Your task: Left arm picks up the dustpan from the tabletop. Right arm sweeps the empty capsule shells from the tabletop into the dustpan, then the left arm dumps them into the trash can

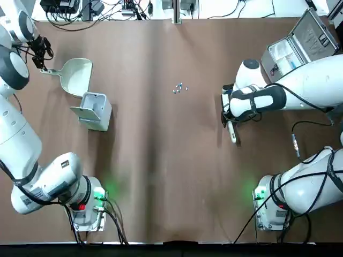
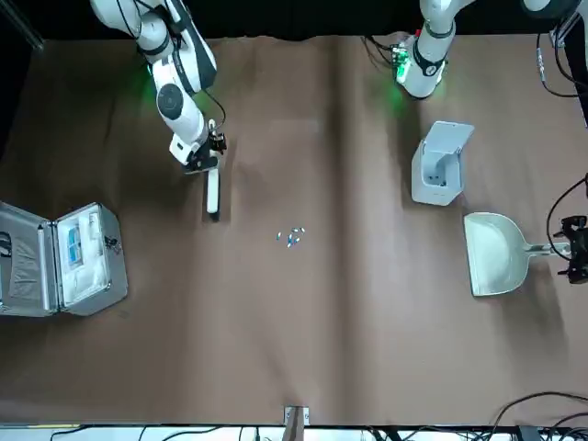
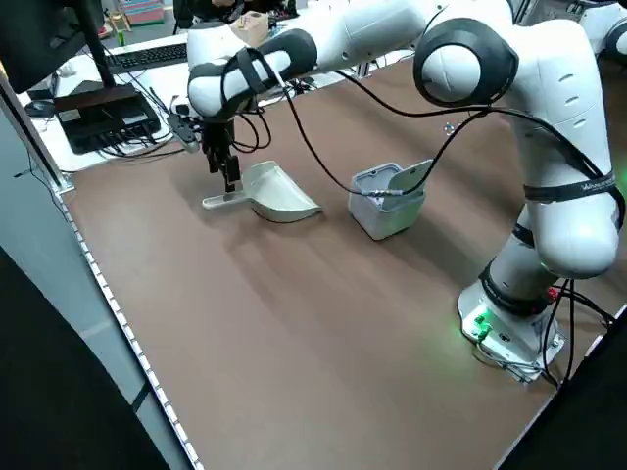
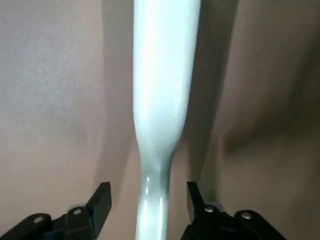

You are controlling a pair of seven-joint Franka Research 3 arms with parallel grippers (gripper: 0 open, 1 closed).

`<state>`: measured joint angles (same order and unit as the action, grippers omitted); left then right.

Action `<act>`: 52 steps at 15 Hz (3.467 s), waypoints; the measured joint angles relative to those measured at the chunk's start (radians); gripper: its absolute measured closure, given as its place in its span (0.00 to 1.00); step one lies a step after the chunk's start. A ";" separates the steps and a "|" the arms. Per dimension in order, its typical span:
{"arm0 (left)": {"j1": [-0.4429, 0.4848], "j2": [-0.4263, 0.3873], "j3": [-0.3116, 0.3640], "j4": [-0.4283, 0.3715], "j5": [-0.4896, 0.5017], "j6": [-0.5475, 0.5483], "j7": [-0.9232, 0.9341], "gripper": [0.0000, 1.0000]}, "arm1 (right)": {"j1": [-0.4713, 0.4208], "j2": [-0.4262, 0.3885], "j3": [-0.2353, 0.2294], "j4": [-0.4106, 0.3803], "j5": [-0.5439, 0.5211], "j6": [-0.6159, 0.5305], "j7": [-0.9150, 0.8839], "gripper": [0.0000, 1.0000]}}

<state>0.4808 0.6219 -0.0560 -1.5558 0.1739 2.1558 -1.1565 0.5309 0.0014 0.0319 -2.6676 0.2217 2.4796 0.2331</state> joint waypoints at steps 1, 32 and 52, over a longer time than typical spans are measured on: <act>0.000 0.000 0.000 -0.016 0.004 0.015 0.000 0.00 | 0.007 0.007 0.000 0.000 0.004 0.003 0.000 0.31; 0.034 -0.007 0.005 -0.122 0.062 0.139 0.005 0.37 | 0.014 0.015 -0.008 0.013 0.012 0.009 0.033 0.74; 0.034 -0.006 0.005 -0.128 0.062 0.143 0.006 0.56 | -0.038 0.023 -0.024 0.255 0.013 -0.158 0.213 0.74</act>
<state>0.5147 0.6158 -0.0513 -1.6834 0.2361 2.2985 -1.1508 0.4931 0.0240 0.0079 -2.4126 0.2343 2.3220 0.4463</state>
